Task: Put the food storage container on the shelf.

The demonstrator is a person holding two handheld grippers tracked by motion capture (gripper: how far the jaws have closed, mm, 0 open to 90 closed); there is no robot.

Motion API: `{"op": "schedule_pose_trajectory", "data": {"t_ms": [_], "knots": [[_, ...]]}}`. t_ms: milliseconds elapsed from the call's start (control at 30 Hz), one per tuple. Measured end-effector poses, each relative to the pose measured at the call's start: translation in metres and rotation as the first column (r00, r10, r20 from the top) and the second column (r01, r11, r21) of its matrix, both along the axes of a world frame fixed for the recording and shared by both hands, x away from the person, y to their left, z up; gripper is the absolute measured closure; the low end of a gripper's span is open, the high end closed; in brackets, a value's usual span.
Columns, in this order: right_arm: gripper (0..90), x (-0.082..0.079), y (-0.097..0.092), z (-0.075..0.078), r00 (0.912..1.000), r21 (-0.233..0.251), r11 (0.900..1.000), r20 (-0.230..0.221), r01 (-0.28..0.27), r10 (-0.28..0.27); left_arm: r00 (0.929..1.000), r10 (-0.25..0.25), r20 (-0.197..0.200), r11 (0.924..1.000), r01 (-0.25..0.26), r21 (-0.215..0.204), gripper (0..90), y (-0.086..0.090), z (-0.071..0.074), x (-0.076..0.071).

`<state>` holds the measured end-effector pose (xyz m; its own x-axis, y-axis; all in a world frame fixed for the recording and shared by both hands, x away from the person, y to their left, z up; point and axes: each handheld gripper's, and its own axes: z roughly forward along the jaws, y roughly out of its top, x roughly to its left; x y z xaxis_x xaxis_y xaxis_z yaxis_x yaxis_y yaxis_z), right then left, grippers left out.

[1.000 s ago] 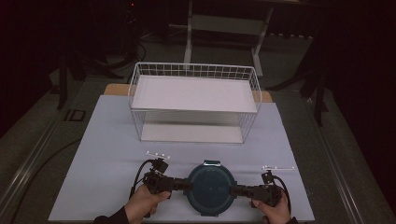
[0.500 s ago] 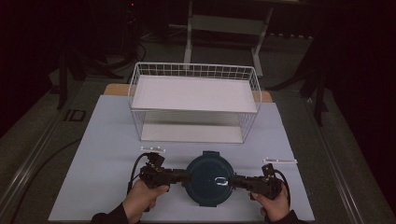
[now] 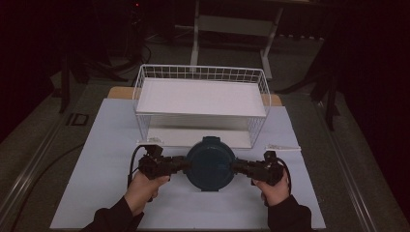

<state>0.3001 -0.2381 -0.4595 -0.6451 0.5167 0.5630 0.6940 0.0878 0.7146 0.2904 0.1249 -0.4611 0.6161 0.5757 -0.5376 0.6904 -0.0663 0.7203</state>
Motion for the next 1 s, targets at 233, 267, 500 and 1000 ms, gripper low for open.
{"op": "schedule_pose_trajectory", "data": {"t_ms": [233,267,500,1000], "knots": [[56.6,0.026,0.011,-0.002,0.9997,-0.003,1.0,0.024,0.006,-0.006,0.9983,0.056,0.016,0.9982,-0.057,0.021,55.6,0.006,0.001,0.019],[56.6,0.03,0.012,-0.003,0.9997,0.002,1.0,0.024,0.006,-0.006,0.998,0.06,0.018,0.9979,-0.061,0.021,55.6,0.007,0.001,0.022],[56.5,0.051,0.018,-0.008,0.9973,0.006,0.9998,0.071,0.018,-0.018,0.9944,0.077,0.072,0.9968,-0.078,0.015,55.6,0.013,-0.004,0.041],[56.3,0.088,0.027,-0.038,0.9958,-0.01,0.9982,0.07,0.059,-0.058,0.9928,0.109,0.049,0.994,-0.109,-0.002,55.4,0.017,-0.04,0.079]]}}
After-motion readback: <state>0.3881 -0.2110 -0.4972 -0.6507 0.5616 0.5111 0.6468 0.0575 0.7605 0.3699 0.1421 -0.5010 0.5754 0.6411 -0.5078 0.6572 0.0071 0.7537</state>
